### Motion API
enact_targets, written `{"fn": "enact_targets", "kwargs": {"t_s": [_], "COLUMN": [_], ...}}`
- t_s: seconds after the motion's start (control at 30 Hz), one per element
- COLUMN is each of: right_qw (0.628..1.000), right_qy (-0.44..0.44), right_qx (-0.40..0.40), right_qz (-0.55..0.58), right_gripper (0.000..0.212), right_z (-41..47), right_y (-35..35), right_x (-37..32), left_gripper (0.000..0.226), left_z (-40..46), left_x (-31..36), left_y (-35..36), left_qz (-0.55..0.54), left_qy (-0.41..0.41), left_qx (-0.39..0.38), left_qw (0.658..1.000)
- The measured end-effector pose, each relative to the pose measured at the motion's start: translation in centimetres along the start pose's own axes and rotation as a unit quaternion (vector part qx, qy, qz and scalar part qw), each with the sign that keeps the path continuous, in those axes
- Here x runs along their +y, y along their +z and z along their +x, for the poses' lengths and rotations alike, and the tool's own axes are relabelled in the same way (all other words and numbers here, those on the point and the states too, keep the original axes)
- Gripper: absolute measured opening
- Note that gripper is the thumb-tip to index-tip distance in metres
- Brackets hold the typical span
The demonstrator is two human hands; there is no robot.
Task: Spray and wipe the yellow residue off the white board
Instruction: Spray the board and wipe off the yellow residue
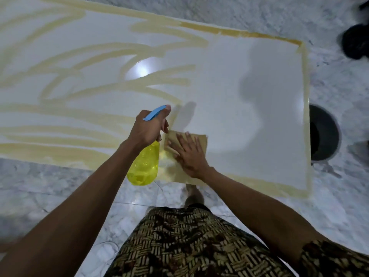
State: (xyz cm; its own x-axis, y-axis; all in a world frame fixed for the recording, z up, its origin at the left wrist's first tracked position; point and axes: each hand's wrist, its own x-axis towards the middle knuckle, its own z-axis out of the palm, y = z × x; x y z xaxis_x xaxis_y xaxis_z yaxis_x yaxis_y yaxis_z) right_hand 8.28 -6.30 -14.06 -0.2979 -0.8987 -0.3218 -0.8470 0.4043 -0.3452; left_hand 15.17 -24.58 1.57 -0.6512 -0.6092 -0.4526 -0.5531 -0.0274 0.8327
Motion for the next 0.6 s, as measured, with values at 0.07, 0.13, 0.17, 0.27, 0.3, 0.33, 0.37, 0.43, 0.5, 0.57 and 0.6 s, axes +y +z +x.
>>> {"fn": "enact_targets", "kwargs": {"t_s": [0.07,0.13,0.17,0.27,0.3,0.33,0.37,0.43,0.5,0.57,0.6], "right_qw": [0.986,0.929,0.903,0.858,0.854,0.856,0.862,0.893,0.919,0.932,0.942], "right_qy": [0.059,0.120,0.136,0.206,0.229,0.243,0.246,0.226,0.195,0.174,0.162], "right_qx": [-0.033,-0.038,-0.020,0.046,0.067,0.097,0.122,0.151,0.183,0.203,0.202], "right_qz": [0.155,0.347,0.407,0.469,0.462,0.445,0.426,0.358,0.290,0.245,0.212], "right_gripper": [0.053,0.053,0.049,0.046,0.050,0.054,0.059,0.063,0.053,0.048,0.052], "right_z": [-0.8,-1.1,-1.1,1.1,2.4,4.0,5.9,9.8,14.4,19.4,22.4], "right_y": [-0.9,-3.7,-5.7,-12.2,-14.3,-16.3,-18.0,-21.1,-23.7,-25.7,-26.2], "right_x": [-2.3,-3.3,-3.3,-0.5,0.9,2.6,4.4,8.1,12.0,15.8,17.7], "left_gripper": [0.063,0.067,0.067,0.064,0.063,0.063,0.064,0.066,0.065,0.060,0.058], "left_z": [-1.2,-1.5,-1.4,-0.1,0.7,1.5,2.6,4.9,7.5,10.0,11.5], "left_x": [-0.5,-0.3,0.1,2.0,2.8,3.5,4.2,5.6,7.0,8.1,8.4], "left_y": [-0.7,-1.2,-1.5,-1.9,-2.1,-2.2,-2.3,-2.4,-2.3,-2.2,-2.2], "left_qz": [-0.007,-0.007,-0.005,0.001,-0.002,-0.004,-0.005,-0.005,-0.007,-0.010,-0.011], "left_qy": [-0.007,-0.006,-0.002,0.018,0.024,0.029,0.033,0.042,0.050,0.062,0.065], "left_qx": [0.002,0.005,0.006,0.006,0.007,0.010,0.013,0.019,0.027,0.034,0.042], "left_qw": [1.000,1.000,1.000,1.000,1.000,1.000,0.999,0.999,0.998,0.997,0.997]}}
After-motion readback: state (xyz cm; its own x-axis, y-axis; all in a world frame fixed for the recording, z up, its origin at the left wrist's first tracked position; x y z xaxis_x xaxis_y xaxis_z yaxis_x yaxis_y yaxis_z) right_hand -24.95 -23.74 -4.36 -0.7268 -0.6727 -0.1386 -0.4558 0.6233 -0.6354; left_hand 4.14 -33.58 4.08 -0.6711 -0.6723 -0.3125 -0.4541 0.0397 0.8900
